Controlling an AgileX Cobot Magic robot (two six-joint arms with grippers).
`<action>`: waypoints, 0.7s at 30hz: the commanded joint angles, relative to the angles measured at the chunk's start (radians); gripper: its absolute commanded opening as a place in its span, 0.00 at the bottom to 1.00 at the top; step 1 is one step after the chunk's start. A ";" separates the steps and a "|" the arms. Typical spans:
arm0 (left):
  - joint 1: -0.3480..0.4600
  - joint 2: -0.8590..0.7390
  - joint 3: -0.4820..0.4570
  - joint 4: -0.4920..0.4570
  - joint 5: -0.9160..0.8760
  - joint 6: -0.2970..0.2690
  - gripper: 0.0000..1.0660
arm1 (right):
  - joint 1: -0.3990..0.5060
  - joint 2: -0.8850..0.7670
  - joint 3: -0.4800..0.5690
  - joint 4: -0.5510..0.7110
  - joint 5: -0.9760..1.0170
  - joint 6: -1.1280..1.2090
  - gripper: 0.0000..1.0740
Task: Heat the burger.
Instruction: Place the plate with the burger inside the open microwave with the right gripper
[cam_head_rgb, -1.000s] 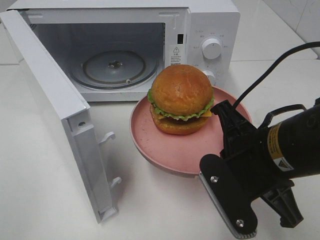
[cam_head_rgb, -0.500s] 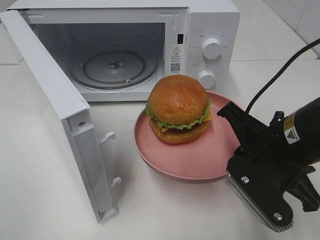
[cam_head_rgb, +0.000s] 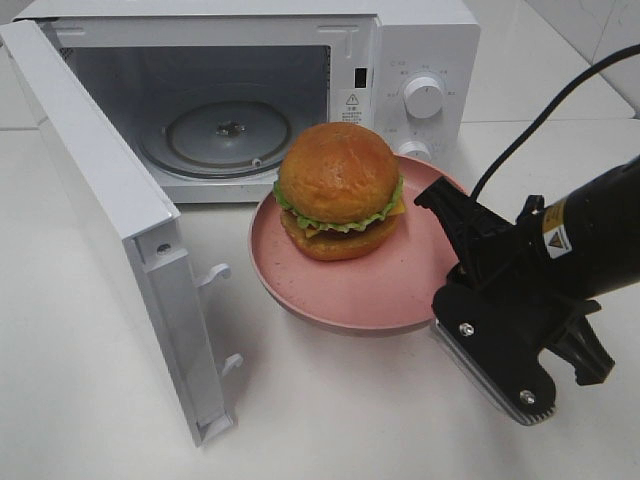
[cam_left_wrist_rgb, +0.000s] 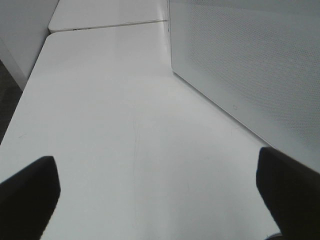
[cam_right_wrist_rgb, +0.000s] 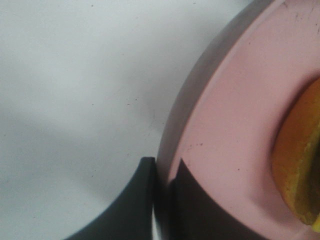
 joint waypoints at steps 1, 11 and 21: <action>0.000 -0.020 -0.001 -0.004 0.003 -0.004 0.94 | -0.003 0.018 -0.042 0.003 -0.071 -0.008 0.00; 0.000 -0.020 -0.001 -0.004 0.003 -0.004 0.94 | 0.021 0.115 -0.144 0.007 -0.105 -0.011 0.00; 0.000 -0.020 -0.001 -0.004 0.003 -0.004 0.94 | 0.047 0.220 -0.226 0.009 -0.134 -0.011 0.00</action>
